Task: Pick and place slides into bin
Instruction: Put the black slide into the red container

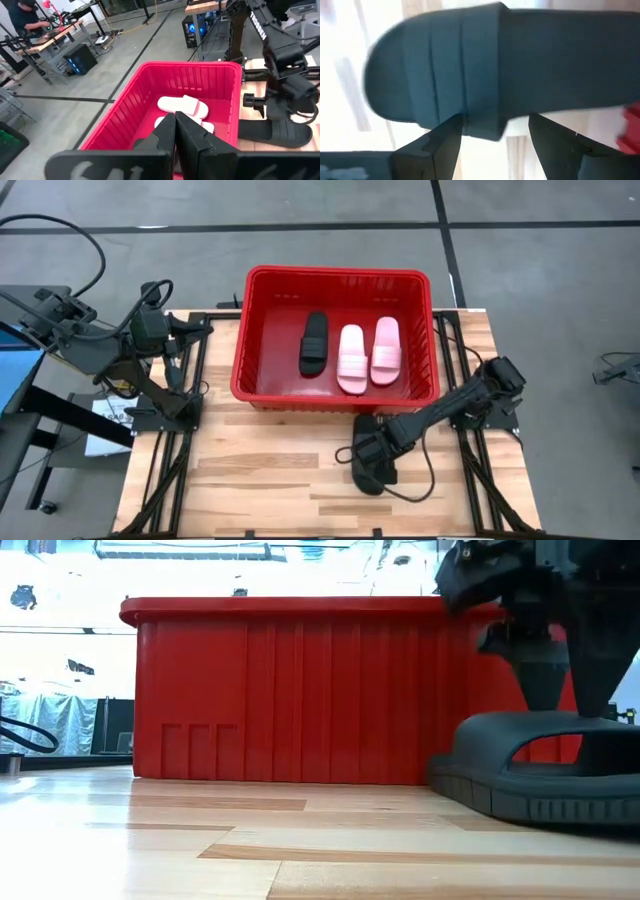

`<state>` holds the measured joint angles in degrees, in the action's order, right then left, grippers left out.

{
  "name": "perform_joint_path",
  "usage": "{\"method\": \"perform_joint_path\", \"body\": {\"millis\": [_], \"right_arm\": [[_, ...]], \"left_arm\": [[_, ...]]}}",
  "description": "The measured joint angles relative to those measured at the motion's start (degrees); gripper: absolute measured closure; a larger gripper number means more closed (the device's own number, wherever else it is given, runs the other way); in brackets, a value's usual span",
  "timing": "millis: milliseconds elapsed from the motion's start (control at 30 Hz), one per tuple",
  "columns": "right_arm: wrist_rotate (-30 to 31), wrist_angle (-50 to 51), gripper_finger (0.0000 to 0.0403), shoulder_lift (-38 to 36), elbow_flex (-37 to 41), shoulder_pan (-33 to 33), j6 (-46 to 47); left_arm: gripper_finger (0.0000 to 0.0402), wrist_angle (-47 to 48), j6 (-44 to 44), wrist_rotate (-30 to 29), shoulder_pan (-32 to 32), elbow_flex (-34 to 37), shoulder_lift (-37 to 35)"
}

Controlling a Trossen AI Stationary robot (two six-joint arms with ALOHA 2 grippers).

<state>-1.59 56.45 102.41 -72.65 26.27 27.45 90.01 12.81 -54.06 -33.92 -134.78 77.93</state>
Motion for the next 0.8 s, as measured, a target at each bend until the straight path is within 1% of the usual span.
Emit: {"method": "perform_joint_path", "body": {"millis": [100,233,333,400,467,500,567,633,667,800], "right_arm": [[-3.6,-3.7,0.0180,0.0,1.3,-1.1,-1.0],[-7.0,-8.3,0.0184,0.0,1.6,-0.6,-1.1],[-7.6,-10.4,0.0192,0.0,1.6,0.4,-0.7],[-8.0,-11.0,0.0205,0.0,1.6,1.1,0.0],[-8.3,-11.4,0.0231,0.0,1.6,1.6,1.6],[-8.8,-11.8,0.0250,0.0,1.6,1.7,2.1],[-10.2,-12.7,0.0300,0.0,1.6,2.0,2.5],[-11.0,-13.2,0.0364,0.0,1.6,2.2,2.5],[-11.5,-13.7,0.0382,0.0,1.6,2.2,2.6],[-11.7,-14.3,0.0396,0.0,1.8,2.1,3.0]], "left_arm": [[0.0401,0.0,0.3,0.0,0.0,0.0,0.0],[0.0401,0.0,0.5,1.2,0.0,0.0,0.0],[0.0401,0.0,0.5,1.9,0.0,0.0,0.0],[0.0401,0.0,0.5,1.9,0.0,0.0,0.0],[0.0401,0.0,0.5,1.9,0.0,0.0,0.0],[0.0401,0.0,0.5,1.9,0.0,0.0,0.0],[0.0401,0.0,0.5,1.9,0.0,0.0,0.0],[0.0401,0.0,0.5,1.9,0.0,0.0,0.0],[0.0401,0.0,0.5,1.9,0.0,0.0,0.0],[0.0402,0.0,0.5,1.9,0.0,0.0,0.0]]}}
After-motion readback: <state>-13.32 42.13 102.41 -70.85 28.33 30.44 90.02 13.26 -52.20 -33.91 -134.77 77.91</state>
